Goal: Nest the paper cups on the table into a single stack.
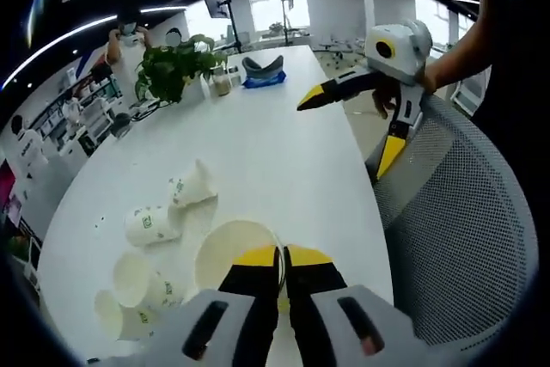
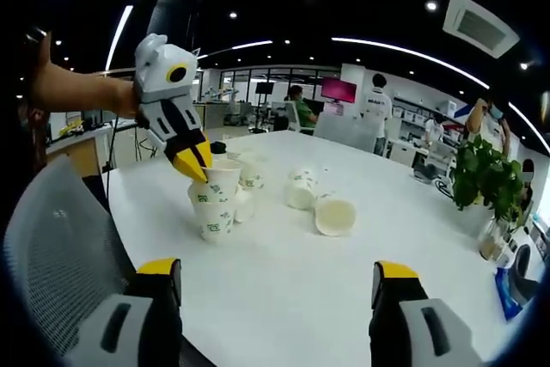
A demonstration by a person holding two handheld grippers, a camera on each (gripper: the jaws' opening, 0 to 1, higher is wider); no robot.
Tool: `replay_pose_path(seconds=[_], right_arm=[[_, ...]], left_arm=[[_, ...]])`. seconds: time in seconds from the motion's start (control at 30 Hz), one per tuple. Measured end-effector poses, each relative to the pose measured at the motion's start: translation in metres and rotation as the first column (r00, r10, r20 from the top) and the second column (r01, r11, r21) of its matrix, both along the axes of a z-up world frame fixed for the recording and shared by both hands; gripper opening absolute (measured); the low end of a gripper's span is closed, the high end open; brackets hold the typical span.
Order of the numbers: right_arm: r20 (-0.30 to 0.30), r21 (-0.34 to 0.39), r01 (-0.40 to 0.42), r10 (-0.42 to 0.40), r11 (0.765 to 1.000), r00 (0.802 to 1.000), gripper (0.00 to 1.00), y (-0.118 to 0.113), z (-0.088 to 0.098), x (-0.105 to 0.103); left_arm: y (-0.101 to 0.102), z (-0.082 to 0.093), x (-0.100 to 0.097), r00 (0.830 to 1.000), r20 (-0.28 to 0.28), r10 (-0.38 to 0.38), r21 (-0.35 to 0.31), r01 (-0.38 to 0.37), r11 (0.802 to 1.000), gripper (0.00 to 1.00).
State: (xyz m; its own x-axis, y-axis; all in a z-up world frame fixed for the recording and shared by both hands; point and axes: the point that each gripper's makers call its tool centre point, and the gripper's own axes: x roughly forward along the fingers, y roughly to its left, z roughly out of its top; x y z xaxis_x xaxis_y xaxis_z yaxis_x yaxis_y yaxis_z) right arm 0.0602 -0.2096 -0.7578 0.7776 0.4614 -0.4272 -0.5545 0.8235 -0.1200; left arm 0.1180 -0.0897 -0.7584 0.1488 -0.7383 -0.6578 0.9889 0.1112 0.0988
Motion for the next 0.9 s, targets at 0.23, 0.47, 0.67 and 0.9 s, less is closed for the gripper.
replay_pose_path(seconds=[0.23, 0.47, 0.67, 0.9], right_arm=[[-0.001, 0.000, 0.003, -0.003, 1.000, 1.000, 0.93, 0.001, 0.001, 0.000], [-0.002, 0.000, 0.005, -0.005, 1.000, 1.000, 0.93, 0.000, 0.000, 0.000], [-0.003, -0.002, 0.006, -0.006, 1.000, 1.000, 0.93, -0.002, -0.001, 0.001], [-0.010, -0.008, 0.002, -0.002, 1.000, 1.000, 0.92, -0.001, -0.002, 0.000]], left_arm=[[-0.001, -0.009, -0.004, 0.998, -0.057, 0.017, 0.003, -0.017, 1.000, 0.00], [-0.004, -0.013, -0.008, 0.996, -0.087, 0.011, -0.007, -0.011, 1.000, 0.01], [-0.006, -0.013, -0.008, 0.995, -0.103, 0.003, -0.009, -0.004, 1.000, 0.01], [-0.006, -0.020, -0.014, 0.989, -0.149, -0.015, 0.006, 0.016, 1.000, 0.02]])
